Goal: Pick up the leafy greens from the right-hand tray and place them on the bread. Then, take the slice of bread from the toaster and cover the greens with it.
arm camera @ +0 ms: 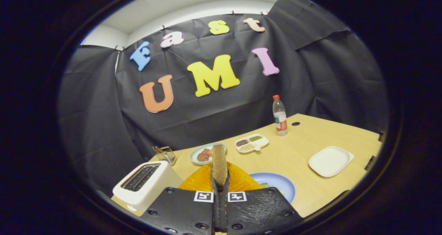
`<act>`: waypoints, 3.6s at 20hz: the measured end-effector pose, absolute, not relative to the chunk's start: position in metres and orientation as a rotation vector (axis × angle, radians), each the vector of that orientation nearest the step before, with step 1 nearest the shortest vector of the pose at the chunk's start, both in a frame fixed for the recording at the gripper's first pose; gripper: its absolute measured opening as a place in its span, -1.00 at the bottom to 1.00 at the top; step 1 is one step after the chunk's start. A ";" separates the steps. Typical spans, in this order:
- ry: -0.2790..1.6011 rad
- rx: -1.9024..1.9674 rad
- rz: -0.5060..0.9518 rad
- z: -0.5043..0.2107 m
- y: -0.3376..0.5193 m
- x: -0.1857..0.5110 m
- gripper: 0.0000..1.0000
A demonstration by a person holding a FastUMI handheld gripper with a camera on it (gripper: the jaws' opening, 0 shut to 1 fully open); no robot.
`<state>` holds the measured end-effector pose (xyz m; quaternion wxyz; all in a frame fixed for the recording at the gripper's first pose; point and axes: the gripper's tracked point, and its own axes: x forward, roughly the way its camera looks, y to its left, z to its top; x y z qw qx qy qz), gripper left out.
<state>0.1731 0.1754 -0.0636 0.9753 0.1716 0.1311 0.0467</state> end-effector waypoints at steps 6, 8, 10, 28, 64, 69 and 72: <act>0.347 0.467 0.075 -0.102 0.168 0.181 -0.99; 0.362 0.510 0.075 -0.110 0.166 0.177 -0.99; 0.387 0.543 0.072 -0.119 0.161 0.181 -0.99; 0.510 0.431 -0.012 -0.181 0.102 0.182 0.18; -0.009 0.026 0.005 0.009 0.062 0.002 0.90; -0.013 0.041 0.012 0.010 0.062 -0.006 0.90; -0.013 0.046 0.024 0.010 0.067 -0.009 0.90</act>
